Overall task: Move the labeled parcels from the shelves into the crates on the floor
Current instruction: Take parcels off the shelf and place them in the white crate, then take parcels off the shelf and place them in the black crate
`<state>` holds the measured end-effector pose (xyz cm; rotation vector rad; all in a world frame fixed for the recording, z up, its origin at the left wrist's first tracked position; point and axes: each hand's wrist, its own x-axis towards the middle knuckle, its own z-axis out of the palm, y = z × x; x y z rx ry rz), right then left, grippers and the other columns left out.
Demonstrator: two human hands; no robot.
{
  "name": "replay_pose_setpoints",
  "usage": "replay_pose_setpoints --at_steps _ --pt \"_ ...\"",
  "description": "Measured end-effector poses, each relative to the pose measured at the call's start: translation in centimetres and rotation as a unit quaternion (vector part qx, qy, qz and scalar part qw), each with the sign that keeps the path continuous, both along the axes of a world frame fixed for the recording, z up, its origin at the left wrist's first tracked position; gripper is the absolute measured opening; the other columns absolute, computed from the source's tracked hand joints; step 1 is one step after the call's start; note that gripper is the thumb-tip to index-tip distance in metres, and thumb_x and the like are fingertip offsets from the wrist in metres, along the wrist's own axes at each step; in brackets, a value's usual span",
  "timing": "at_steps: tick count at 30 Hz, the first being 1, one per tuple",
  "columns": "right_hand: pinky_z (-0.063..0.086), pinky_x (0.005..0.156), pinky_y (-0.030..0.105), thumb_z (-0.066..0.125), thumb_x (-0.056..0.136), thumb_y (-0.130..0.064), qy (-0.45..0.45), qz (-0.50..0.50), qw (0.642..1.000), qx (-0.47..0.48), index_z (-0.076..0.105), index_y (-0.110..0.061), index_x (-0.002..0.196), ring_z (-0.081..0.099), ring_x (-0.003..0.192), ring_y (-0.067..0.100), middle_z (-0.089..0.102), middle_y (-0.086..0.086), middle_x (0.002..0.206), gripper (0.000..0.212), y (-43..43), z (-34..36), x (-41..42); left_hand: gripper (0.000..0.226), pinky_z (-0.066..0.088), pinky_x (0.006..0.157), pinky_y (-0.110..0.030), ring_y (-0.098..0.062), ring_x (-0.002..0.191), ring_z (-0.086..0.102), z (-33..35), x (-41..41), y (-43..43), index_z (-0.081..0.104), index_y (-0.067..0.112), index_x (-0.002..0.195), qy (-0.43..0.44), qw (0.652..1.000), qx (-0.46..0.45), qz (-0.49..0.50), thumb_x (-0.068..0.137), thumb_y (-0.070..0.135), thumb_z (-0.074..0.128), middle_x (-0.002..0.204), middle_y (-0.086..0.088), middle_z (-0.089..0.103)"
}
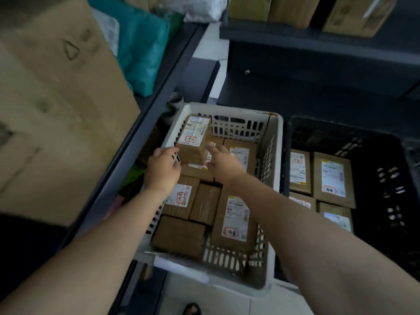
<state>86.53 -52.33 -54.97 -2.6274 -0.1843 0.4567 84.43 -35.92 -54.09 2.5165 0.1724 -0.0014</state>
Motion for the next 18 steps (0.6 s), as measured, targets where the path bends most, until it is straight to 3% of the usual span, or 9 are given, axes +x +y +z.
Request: replay_pose_setpoints --at_steps 5,9,18 --pt "0.045 0.097 0.047 0.046 0.097 -0.016 -0.120 0.114 0.985 -0.039 0.034 -0.017 0.146 0.047 0.123 0.037 0.044 0.012 0.139 0.051 -1.7 8.0 -5.9 0.033 0.046 0.093 -0.045 -0.030 0.117 0.048 7.1 -7.4 -0.6 0.057 0.013 0.124 -0.053 0.997 0.058 0.021 0.092 0.011 0.051 0.131 -0.008 0.049" --pt "0.039 0.104 0.045 0.046 0.098 -0.022 -0.223 0.198 0.954 0.001 0.034 -0.020 0.148 0.042 0.130 0.034 0.042 0.009 0.145 0.051 -2.0 15.6 -10.9 0.031 0.046 0.090 -0.043 -0.031 0.111 0.051 14.4 -14.8 -0.8 0.061 0.012 0.120 -0.118 0.986 0.095 0.077 0.090 0.012 0.054 0.120 -0.010 0.057" --pt "0.043 0.097 0.044 0.055 0.094 -0.023 -0.425 0.359 0.823 0.117 0.050 -0.016 0.138 0.051 0.121 0.033 0.054 0.010 0.133 0.045 5.8 36.2 -25.5 0.024 0.043 0.087 -0.040 -0.028 0.106 0.054 34.9 -34.9 3.6 0.067 0.015 0.110 -0.268 0.907 0.255 0.201 0.088 0.016 0.058 0.111 -0.004 0.064"
